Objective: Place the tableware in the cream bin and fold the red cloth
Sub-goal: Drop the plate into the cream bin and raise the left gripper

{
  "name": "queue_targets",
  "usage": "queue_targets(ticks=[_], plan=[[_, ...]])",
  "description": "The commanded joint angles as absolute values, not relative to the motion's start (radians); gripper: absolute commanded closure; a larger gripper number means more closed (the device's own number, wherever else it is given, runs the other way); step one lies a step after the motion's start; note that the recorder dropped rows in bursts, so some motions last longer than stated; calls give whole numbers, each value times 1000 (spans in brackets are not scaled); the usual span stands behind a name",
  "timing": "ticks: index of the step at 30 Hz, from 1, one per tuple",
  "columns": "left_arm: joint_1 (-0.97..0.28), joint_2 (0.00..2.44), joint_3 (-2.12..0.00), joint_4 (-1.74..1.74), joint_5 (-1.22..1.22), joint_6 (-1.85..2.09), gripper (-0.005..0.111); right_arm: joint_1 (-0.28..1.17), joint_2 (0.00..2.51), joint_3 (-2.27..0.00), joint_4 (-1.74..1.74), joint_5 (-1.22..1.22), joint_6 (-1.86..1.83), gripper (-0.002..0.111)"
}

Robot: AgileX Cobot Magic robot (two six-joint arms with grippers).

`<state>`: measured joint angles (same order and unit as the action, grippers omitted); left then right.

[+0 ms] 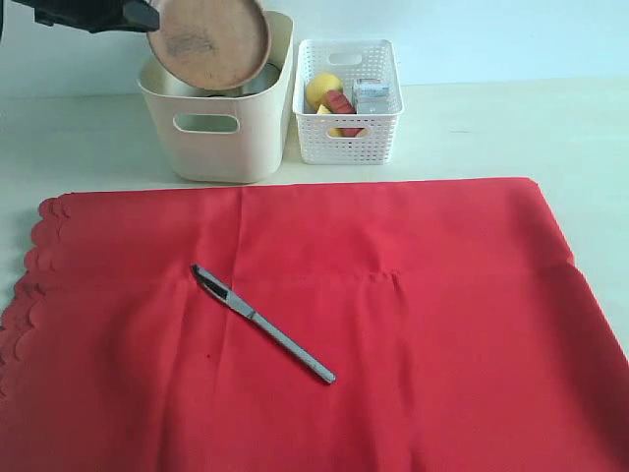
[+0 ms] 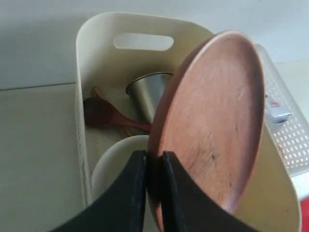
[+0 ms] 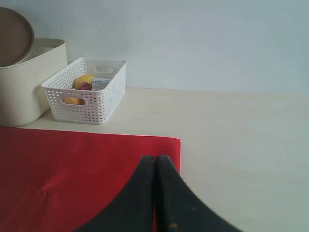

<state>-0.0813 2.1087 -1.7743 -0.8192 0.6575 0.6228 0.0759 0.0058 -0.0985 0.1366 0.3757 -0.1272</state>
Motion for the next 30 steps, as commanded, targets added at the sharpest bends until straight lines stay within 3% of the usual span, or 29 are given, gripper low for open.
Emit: queue_targets(ticks=[1, 11, 14, 21, 30], plan=[[-82, 2169, -1842, -800, 711, 624, 107, 71, 0, -98, 130, 365, -128, 108], [-83, 2197, -1851, -787, 760, 624, 106, 71, 0, -98, 130, 365, -128, 108], [-83, 2199, -1851, -787, 785, 624, 96, 71, 0, -98, 130, 365, -128, 108], [-83, 2190, -1851, -787, 812, 624, 56, 71, 0, -98, 130, 365, -128, 108], [-83, 2097, -1851, -787, 923, 621, 53, 71, 0, -98, 130, 365, -128, 108]])
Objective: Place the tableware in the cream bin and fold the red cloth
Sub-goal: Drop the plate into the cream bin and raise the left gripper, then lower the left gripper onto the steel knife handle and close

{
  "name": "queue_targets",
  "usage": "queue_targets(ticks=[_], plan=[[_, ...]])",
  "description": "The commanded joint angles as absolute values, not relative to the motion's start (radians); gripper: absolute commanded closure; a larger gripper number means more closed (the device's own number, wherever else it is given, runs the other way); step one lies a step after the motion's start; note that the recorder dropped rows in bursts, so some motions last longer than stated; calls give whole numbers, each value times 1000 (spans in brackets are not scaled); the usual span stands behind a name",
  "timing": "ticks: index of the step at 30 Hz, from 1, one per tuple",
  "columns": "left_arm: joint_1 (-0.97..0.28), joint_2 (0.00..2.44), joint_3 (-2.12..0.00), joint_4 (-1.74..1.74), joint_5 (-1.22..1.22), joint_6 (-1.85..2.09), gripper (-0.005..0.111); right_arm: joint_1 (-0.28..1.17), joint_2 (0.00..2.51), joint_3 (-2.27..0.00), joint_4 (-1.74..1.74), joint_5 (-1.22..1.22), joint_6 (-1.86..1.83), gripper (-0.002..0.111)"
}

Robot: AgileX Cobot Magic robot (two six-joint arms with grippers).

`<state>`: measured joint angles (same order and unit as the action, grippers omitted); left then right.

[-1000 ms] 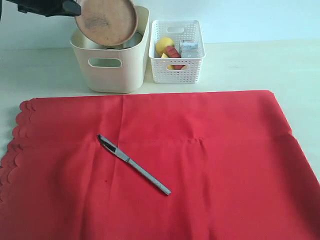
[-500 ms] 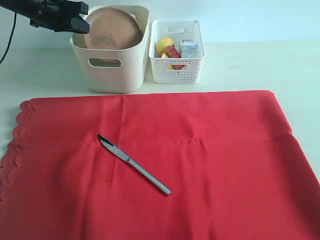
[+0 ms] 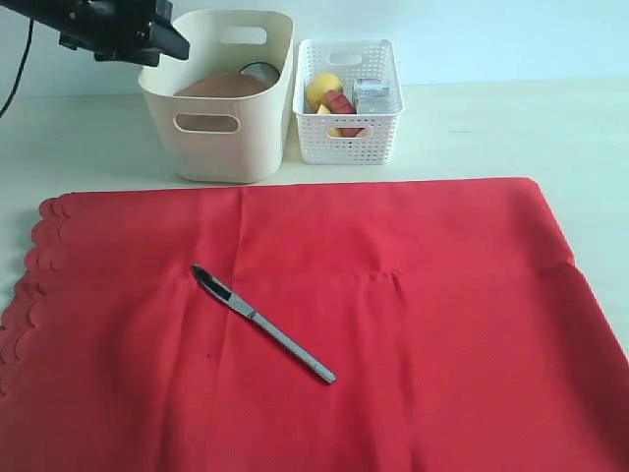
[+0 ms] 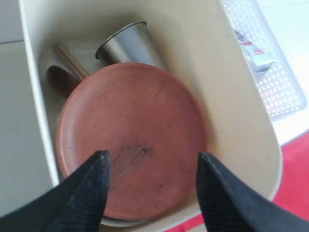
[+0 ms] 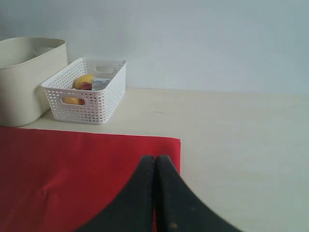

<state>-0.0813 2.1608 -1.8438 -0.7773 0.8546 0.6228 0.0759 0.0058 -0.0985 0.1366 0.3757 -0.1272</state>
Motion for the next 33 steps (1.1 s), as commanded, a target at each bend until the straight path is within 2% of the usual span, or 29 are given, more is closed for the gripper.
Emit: queue_targets(ticks=[1, 5, 10, 16, 22, 33], plan=[[-83, 2085, -1851, -786, 948, 621, 53, 71, 0, -98, 130, 365, -128, 108], [-83, 2029, -1851, -786, 1065, 621, 54, 71, 0, -98, 130, 370, -128, 108], [-83, 1996, -1849, -786, 1221, 580, 69, 71, 0, -98, 130, 370, -128, 108], [-117, 1960, -1764, -779, 1221, 587, 73, 71, 0, -98, 130, 370, -128, 108], [-195, 1909, -1650, -717, 1221, 603, 107, 71, 0, -98, 130, 370, -128, 108], [-366, 1835, -1437, -649, 1221, 737, 107, 71, 0, -98, 130, 370, -128, 108]])
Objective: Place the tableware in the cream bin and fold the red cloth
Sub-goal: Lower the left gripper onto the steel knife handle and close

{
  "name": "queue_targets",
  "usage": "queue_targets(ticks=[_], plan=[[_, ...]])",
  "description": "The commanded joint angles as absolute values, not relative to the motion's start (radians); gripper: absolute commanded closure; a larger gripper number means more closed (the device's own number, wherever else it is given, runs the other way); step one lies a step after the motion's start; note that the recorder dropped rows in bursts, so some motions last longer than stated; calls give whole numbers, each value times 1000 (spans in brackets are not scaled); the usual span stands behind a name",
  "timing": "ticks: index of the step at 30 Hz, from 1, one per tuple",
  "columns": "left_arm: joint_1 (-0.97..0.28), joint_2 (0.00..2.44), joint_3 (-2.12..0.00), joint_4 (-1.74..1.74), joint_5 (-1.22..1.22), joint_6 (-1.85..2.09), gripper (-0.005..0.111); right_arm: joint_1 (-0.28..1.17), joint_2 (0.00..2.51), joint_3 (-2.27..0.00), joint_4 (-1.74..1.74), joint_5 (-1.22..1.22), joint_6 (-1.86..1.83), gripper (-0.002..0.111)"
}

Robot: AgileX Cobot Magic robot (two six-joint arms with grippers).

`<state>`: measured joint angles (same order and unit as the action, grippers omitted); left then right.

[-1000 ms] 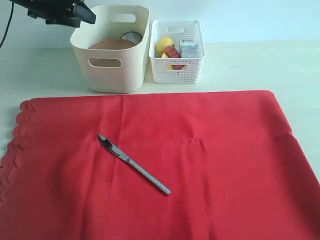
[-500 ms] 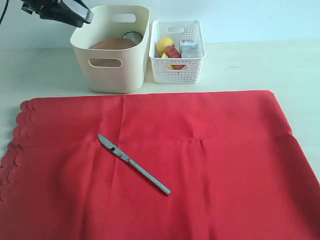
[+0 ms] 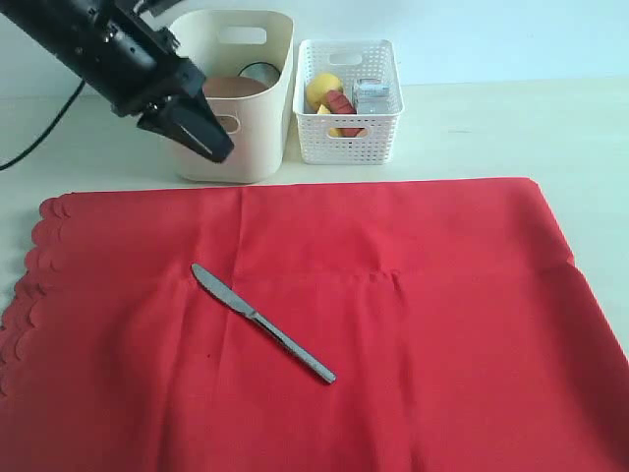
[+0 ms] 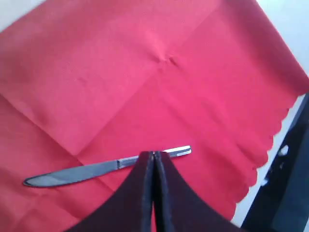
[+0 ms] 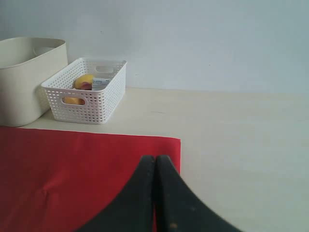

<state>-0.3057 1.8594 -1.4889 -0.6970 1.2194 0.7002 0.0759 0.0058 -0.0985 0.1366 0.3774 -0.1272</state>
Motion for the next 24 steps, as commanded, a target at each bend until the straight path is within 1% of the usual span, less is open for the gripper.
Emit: queue_targets(ticks=[1, 4, 8, 16, 20, 24], plan=[[-387, 1835, -1426, -619, 1221, 737, 107, 71, 0, -98, 130, 370, -128, 108], [-456, 1835, -1397, -518, 1221, 737, 107, 71, 0, -98, 130, 370, -128, 108], [-557, 1835, -1360, -407, 1164, 737, 107, 71, 0, -98, 130, 370, -128, 108], [-736, 1835, -1335, -325, 1082, 794, 107, 71, 0, -98, 130, 370, -128, 108], [-791, 1839, -1335, -325, 1038, 880, 107, 71, 0, -98, 130, 370, -128, 108], [-813, 1849, -1335, -327, 1028, 989, 107, 71, 0, -98, 130, 370, -128, 108]])
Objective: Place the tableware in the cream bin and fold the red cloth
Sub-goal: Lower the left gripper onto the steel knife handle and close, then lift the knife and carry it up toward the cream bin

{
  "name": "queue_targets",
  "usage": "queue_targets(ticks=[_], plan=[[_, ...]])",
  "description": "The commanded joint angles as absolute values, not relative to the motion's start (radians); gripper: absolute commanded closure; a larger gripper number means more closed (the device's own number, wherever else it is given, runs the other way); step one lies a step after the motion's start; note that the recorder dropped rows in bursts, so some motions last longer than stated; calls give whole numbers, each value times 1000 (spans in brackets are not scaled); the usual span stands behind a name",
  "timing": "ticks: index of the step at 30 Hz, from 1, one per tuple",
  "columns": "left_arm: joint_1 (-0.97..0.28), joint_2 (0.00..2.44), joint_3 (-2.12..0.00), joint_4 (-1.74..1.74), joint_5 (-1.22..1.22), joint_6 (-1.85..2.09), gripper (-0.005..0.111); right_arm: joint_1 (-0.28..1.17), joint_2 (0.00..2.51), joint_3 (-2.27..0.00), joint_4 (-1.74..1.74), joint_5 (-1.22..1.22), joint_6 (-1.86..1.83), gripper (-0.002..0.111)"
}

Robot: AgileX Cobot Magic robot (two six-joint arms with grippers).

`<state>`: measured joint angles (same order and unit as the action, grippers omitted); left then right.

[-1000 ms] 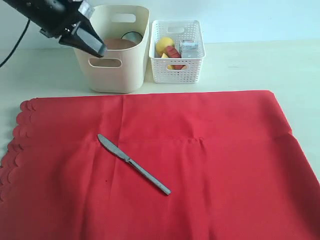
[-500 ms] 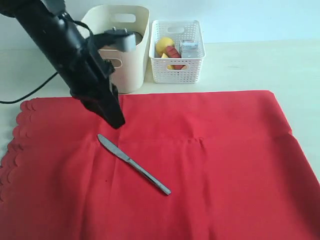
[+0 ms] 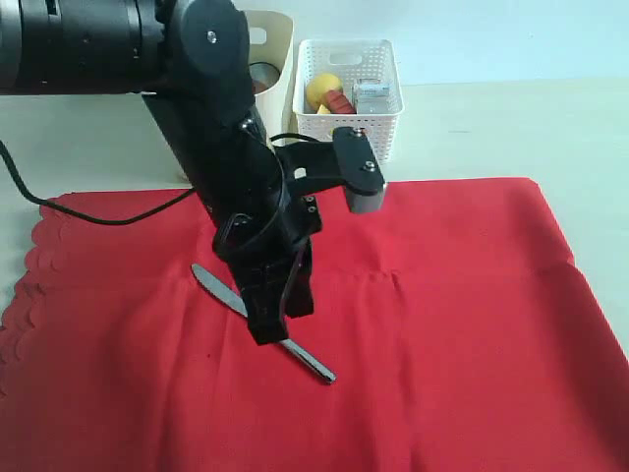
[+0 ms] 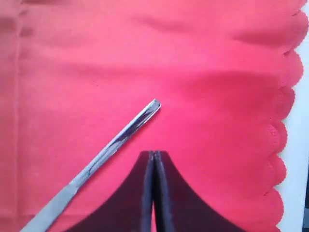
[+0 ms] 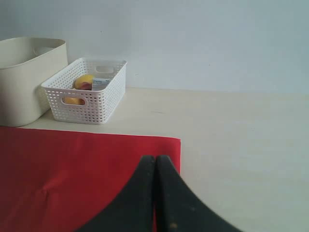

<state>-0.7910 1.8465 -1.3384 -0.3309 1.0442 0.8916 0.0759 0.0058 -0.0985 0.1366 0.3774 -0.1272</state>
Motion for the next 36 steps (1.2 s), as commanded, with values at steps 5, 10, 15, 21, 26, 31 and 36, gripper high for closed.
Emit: queue_targets(ticks=[5, 10, 15, 21, 26, 31, 36], plan=[[-813, 1889, -1332, -301, 1065, 1074, 94, 71, 0, -98, 130, 370, -128, 108], [-813, 1947, -1288, -255, 1052, 1192, 68, 71, 0, -98, 130, 370, -128, 108], [-813, 1996, -1258, -166, 952, 1280, 65, 71, 0, -98, 130, 370, -128, 108], [-813, 2020, -1257, -142, 808, 1280, 65, 71, 0, -98, 130, 370, -128, 108], [-813, 2040, -1257, -136, 808, 1280, 65, 71, 0, -98, 130, 370, -128, 108], [-813, 2052, -1257, -136, 833, 1280, 65, 71, 0, -98, 130, 368, -128, 108], [-813, 2053, -1257, -136, 833, 1280, 65, 71, 0, -98, 130, 368, -128, 108]])
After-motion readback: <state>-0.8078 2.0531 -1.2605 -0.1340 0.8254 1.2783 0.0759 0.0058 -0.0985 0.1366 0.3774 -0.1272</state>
